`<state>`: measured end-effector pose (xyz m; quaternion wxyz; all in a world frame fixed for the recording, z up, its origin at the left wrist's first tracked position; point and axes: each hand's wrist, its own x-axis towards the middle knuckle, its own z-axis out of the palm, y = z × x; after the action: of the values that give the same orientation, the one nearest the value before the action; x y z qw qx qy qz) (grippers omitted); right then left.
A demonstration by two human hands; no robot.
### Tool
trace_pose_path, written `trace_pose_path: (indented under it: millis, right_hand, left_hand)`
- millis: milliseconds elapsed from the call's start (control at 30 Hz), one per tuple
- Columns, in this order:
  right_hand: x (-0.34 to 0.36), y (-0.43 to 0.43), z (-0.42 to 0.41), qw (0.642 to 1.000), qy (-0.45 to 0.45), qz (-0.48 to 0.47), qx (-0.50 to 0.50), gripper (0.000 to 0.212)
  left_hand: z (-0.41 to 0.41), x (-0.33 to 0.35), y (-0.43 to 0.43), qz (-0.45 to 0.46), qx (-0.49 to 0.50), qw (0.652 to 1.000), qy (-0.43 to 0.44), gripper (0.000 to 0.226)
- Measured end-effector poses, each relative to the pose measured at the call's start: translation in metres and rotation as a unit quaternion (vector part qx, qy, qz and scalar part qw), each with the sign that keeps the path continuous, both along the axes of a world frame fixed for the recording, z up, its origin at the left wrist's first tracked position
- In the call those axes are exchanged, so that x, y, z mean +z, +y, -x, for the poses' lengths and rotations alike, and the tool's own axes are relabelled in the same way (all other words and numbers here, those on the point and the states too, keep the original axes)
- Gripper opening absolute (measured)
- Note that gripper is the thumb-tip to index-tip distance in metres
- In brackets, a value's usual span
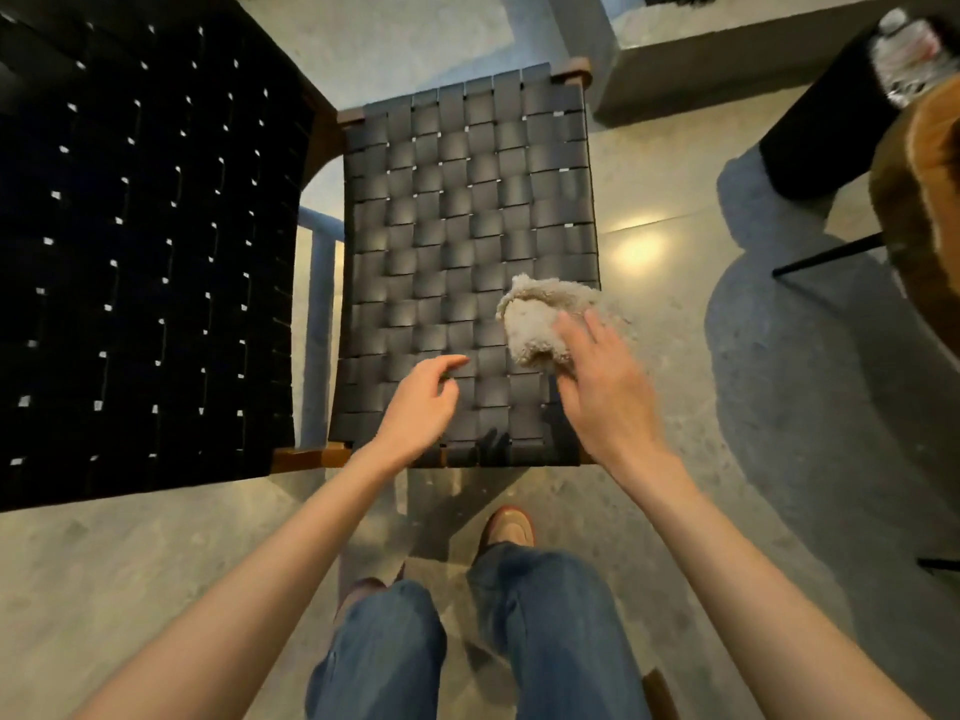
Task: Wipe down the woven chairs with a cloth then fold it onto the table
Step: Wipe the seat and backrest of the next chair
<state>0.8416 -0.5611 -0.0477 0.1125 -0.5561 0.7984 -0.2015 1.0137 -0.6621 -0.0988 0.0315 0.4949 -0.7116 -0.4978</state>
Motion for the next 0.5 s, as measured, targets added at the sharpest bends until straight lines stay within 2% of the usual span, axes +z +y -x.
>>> trace_pose_path:
  millis: [33, 100, 133, 167, 233, 300, 433, 500]
  right_hand:
    - [-0.014, 0.002, -0.006, 0.999, 0.041, -0.024, 0.021, 0.049]
    - [-0.046, 0.008, -0.017, 0.983, 0.073, -0.137, 0.094, 0.039]
    - [-0.065, 0.012, -0.022, 0.97, 0.064, -0.199, 0.127, 0.035]
    - [-0.082, 0.015, -0.024, 0.958, 0.047, -0.245, 0.143, 0.041]
    - [-0.113, 0.017, -0.028, 0.962, 0.053, -0.236, 0.125, 0.053]
    - [-0.141, 0.013, -0.036, 0.969, 0.102, -0.199, 0.102, 0.048]
    - [-0.189, -0.005, -0.044, 0.965, 0.142, -0.216, 0.052, 0.075]
    - [-0.202, -0.014, -0.041, 0.964, 0.18, -0.196, 0.028, 0.074]
  left_hand:
    - [0.001, -0.014, -0.005, 0.028, -0.009, 1.0, -0.01, 0.039]
    - [0.001, -0.043, -0.013, 0.073, -0.037, 0.996, -0.019, 0.042]
    - [0.001, -0.057, -0.017, 0.096, -0.053, 0.994, -0.022, 0.044]
    - [0.001, -0.071, -0.02, 0.114, -0.063, 0.991, -0.024, 0.045]
    - [0.001, -0.099, -0.027, 0.147, -0.07, 0.986, -0.022, 0.047]
    - [0.004, -0.126, -0.034, 0.173, -0.077, 0.982, -0.023, 0.048]
    - [0.017, -0.173, -0.05, 0.249, -0.098, 0.963, -0.044, 0.048]
    - [0.023, -0.192, -0.06, 0.267, -0.098, 0.958, -0.039, 0.046]
